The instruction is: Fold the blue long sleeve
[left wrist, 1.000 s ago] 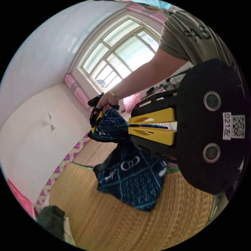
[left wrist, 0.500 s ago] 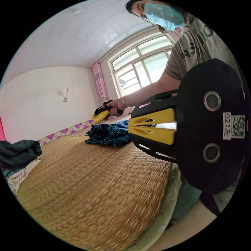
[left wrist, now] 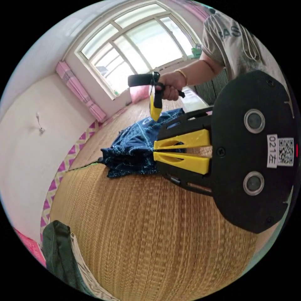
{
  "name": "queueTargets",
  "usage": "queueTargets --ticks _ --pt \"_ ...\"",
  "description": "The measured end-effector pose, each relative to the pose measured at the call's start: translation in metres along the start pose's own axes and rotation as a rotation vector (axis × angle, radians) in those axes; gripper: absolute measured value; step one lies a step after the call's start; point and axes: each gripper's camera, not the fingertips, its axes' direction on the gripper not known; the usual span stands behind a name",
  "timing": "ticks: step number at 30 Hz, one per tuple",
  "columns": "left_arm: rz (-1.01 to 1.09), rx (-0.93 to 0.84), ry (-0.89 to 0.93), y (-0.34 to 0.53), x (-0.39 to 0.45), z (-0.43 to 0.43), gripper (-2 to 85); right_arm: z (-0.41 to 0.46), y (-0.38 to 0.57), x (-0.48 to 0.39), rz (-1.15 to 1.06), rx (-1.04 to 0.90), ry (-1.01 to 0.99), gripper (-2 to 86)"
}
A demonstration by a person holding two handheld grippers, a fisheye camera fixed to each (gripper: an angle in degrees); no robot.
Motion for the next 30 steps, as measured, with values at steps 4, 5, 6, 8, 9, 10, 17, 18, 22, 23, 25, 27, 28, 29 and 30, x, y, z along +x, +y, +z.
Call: queueTargets --ticks 4,5,6,8,9,10,17,18,22,23,25,27,28,29,30 --pt "0.026 0.091 0.006 0.016 0.013 -0.03 -0.9 -0.027 0.048 -0.003 0.018 0.099 -0.032 0.0" --pt "0.004 0.09 -0.016 0.022 0.008 -0.025 -1.0 -0.035 0.062 -0.004 0.021 0.135 -0.022 -0.2" --pt "-0.022 0.07 -0.02 0.025 0.001 -0.018 -1.0 -0.041 0.075 -0.004 0.025 0.167 -0.008 -0.4" --pt "-0.185 -0.026 0.12 0.035 -0.042 0.014 -1.0 -0.04 0.089 0.001 0.021 0.174 -0.006 -0.4" --pt "-0.212 -0.014 0.152 0.036 -0.047 0.012 -1.0 -0.032 0.095 0.009 0.04 0.137 -0.014 -0.5" --pt "-0.214 -0.003 0.156 0.034 -0.047 0.008 -1.0 -0.026 0.097 0.014 0.056 0.111 -0.004 -0.5" --pt "0.124 0.115 0.066 -0.002 0.04 -0.011 -0.8 -0.06 0.109 -0.023 -0.07 0.343 0.182 -0.9" --pt "0.153 0.106 0.052 -0.01 0.048 -0.004 -0.8 -0.065 0.102 -0.022 -0.068 0.382 0.226 -0.9" --pt "0.17 -0.151 -0.018 -0.071 0.058 0.101 -0.9 -0.031 0.066 0.012 0.006 0.132 0.392 -0.9" --pt "0.123 -0.278 -0.112 -0.076 0.04 0.137 -0.9 -0.021 0.066 0.021 0.005 0.087 0.407 -0.8" --pt "0.092 -0.278 -0.05 -0.075 0.019 0.152 -0.9 -0.027 0.071 0.023 0.013 0.098 0.408 -0.6" --pt "0.021 -0.273 0.01 -0.075 0.01 0.148 -0.8 -0.041 0.078 0.022 0.038 0.098 0.391 0.0" --pt "0.007 -0.239 0.038 -0.072 0.01 0.139 -0.6 -0.049 0.083 0.022 0.048 0.122 0.376 0.2" --pt "0.013 -0.167 0.085 -0.067 0.009 0.123 -0.4 -0.073 0.098 0.024 0.076 0.219 0.319 1.2" --pt "0.012 -0.127 0.107 -0.064 0.007 0.113 -0.1 -0.099 0.118 0.032 0.121 0.332 0.243 3.3"
